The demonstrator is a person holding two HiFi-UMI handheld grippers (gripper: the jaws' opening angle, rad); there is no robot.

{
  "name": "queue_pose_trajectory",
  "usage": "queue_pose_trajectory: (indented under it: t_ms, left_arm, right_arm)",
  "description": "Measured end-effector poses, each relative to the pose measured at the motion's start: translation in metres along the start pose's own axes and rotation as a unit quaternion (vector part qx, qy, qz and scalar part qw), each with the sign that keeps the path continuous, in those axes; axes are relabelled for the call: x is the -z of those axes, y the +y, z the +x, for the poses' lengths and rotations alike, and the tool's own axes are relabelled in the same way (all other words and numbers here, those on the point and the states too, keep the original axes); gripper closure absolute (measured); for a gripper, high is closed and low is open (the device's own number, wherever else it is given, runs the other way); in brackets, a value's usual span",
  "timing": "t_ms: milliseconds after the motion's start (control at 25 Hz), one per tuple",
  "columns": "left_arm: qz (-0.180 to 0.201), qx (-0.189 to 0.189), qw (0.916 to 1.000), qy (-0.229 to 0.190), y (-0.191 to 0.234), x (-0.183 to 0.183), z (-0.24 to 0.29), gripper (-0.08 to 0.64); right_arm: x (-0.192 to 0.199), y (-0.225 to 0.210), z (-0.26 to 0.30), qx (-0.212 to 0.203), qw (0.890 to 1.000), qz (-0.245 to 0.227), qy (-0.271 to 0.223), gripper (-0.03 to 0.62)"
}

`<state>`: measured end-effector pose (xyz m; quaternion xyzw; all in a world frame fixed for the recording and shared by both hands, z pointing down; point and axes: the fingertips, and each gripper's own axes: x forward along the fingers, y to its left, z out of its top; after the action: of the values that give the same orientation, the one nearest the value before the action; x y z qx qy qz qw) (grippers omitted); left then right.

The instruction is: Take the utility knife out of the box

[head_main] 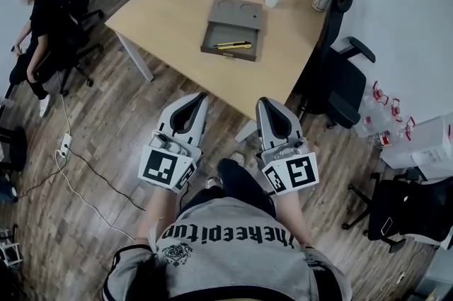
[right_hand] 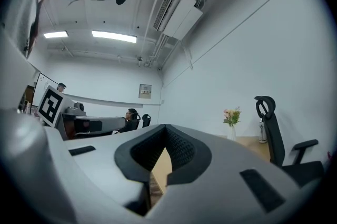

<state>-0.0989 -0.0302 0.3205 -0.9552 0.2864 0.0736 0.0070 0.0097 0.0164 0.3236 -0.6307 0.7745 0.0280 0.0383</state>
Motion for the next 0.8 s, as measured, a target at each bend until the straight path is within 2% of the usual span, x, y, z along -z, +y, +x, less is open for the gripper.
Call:
queue_pose_trajectory:
  t_ms: [480, 800]
  left_arm:
    - [0.011, -0.039, 0.9991, 0.01, 0.053, 0.008, 0.034, 0.541]
    - [0.011, -0.033, 0.9993, 0.016, 0.07, 0.014, 0.089, 0.541]
  right_arm:
    - [0.011, -0.024, 0.063, -0.029, 1.0, 0.007, 0.004, 0.586]
    - [0.013, -0.066, 0.107, -0.034, 0.999, 0.01, 0.003, 0.586]
